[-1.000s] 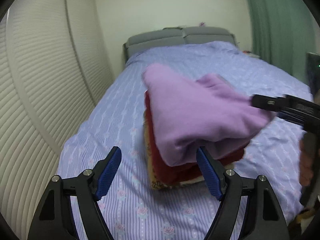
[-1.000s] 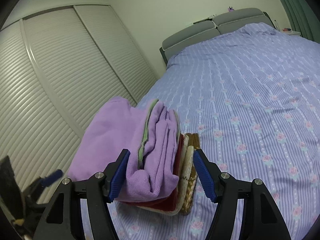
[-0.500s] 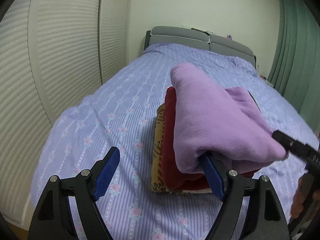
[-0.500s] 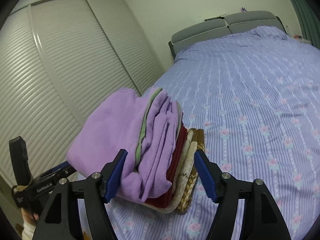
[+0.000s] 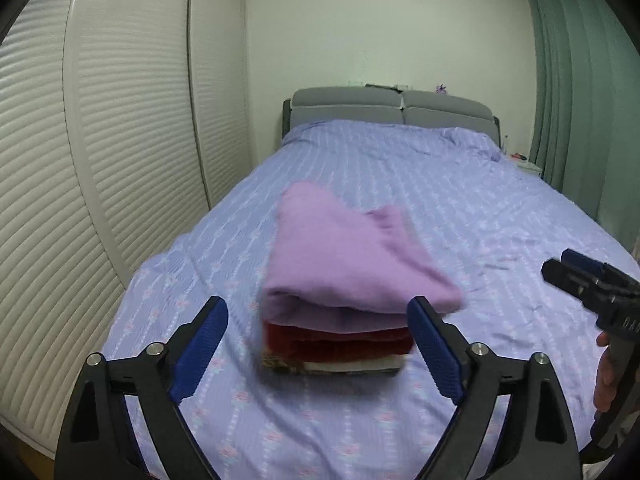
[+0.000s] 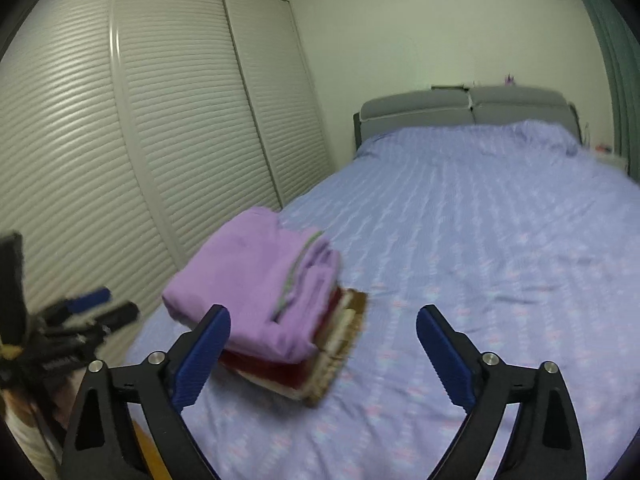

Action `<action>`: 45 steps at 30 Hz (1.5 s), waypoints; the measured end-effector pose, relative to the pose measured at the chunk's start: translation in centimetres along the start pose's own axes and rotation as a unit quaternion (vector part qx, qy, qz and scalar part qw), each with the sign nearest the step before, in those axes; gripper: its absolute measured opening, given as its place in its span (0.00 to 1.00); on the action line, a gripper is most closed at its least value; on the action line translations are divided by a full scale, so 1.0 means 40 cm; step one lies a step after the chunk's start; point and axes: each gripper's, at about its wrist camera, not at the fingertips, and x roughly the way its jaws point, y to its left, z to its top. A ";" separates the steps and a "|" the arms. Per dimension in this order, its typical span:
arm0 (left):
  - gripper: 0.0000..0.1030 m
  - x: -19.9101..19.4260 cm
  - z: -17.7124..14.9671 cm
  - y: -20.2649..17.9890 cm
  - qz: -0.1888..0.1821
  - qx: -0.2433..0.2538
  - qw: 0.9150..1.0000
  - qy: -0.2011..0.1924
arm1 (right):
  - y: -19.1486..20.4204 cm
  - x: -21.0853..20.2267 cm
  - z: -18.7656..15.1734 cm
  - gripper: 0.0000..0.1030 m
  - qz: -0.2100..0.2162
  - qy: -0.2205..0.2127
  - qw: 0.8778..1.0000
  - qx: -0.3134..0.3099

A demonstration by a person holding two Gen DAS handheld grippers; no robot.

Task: Fold small clothes

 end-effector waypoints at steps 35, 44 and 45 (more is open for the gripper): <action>0.97 -0.320 -0.196 -0.786 -0.129 0.057 0.990 -0.027 | -0.464 -0.722 -0.247 0.96 -0.136 -0.019 0.991 0.005; 0.97 -0.334 -0.217 -0.813 -0.134 0.068 0.988 -0.020 | -0.498 -0.760 -0.272 0.96 -0.138 -0.024 0.990 0.025; 0.97 -0.335 -0.218 -0.815 -0.135 0.069 0.988 -0.020 | -0.501 -0.763 -0.273 0.96 -0.138 -0.024 0.990 0.025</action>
